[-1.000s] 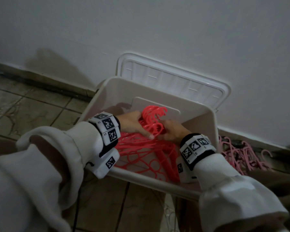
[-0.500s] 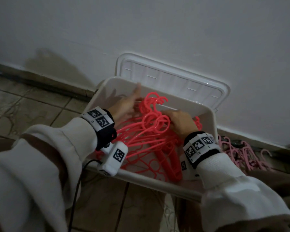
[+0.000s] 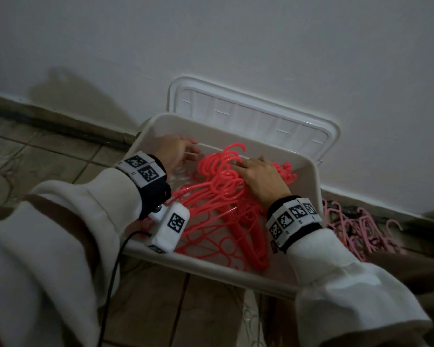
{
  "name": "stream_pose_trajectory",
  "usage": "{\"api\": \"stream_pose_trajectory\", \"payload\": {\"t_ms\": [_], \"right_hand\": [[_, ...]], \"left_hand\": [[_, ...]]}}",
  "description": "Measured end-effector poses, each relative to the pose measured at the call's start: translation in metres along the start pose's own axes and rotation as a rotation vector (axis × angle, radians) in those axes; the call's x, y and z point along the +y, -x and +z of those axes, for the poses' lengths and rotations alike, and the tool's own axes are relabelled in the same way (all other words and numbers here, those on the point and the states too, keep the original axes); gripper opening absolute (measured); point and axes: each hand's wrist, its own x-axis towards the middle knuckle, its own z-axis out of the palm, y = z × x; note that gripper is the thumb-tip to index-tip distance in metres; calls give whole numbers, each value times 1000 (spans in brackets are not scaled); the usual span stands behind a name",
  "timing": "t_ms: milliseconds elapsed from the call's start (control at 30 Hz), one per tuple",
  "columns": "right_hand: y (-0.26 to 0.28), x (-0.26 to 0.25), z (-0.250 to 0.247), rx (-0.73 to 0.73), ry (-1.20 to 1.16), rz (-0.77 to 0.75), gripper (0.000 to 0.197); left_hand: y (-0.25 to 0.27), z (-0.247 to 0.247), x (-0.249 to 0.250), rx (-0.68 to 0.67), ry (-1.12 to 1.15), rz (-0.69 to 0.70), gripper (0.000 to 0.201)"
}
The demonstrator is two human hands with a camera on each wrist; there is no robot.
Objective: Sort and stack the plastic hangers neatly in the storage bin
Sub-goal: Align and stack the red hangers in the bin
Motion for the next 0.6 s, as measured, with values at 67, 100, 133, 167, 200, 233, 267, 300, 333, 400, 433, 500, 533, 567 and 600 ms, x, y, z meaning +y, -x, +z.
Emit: {"api": "stream_pose_trajectory", "payload": {"t_ms": [67, 100, 133, 167, 200, 233, 267, 300, 333, 400, 433, 500, 533, 567, 600], "right_hand": [[-1, -1, 0, -2, -11, 15, 26], [-2, -3, 0, -7, 8, 13, 25], [-2, -5, 0, -8, 38, 7, 25], [-3, -7, -1, -13, 72, 7, 24], [-4, -7, -2, -21, 111, 7, 23], [-5, -8, -3, -40, 149, 18, 26], [-5, -8, -4, -53, 170, 30, 31], [-5, -8, -3, -58, 169, 38, 32], [-4, -6, -2, -56, 154, 37, 30], [-2, -2, 1, -51, 112, 38, 30], [-1, -1, 2, -50, 79, 41, 32], [1, 2, 5, -45, 11, 34, 37], [3, 3, 7, -47, -22, 33, 40], [4, 4, 8, -52, -41, 37, 42], [5, 6, 10, -50, -45, 38, 44]], "left_hand": [[2, 1, -2, -4, -38, 19, 25], [4, 2, -4, -13, -66, 37, 26], [6, 4, -5, -30, -94, 55, 26], [7, 5, -7, -44, -128, 72, 27], [9, 6, -8, -47, -156, 87, 28], [8, 6, -9, -38, -166, 94, 28], [6, 5, -10, -29, -145, 75, 27], [5, 3, -8, -22, -89, 30, 25], [4, 1, -6, -18, -26, -25, 25], [1, -6, -2, -23, 61, -106, 27], [-2, -9, 0, -24, 92, -127, 27], [-5, -14, 1, -18, 141, -151, 26], [-5, -14, 0, -17, 156, -159, 25], [-5, -13, 0, -21, 163, -168, 24], [-4, -12, -1, -28, 169, -177, 24]]}}
